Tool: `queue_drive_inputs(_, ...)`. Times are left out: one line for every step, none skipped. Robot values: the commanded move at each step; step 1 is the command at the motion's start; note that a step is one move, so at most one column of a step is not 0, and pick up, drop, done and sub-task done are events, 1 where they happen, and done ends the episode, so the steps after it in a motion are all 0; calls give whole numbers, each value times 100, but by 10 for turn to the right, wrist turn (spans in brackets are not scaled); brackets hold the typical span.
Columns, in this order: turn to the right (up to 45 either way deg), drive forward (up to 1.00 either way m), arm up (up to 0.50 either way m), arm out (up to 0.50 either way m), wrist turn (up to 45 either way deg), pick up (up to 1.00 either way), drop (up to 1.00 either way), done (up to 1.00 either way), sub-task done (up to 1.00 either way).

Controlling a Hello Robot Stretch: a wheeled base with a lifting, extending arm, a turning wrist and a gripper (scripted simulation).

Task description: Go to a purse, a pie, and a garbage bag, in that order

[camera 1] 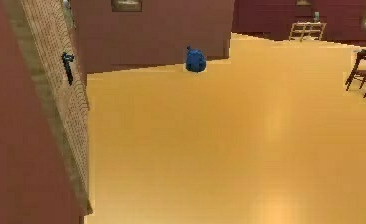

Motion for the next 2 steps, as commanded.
queue_drive_inputs(450, 0, 0, 0, 0, 0, 0, 0, 0)
queue_drive_inputs(210, 0, 0, 0, 0, 0, 0, 0, 0)
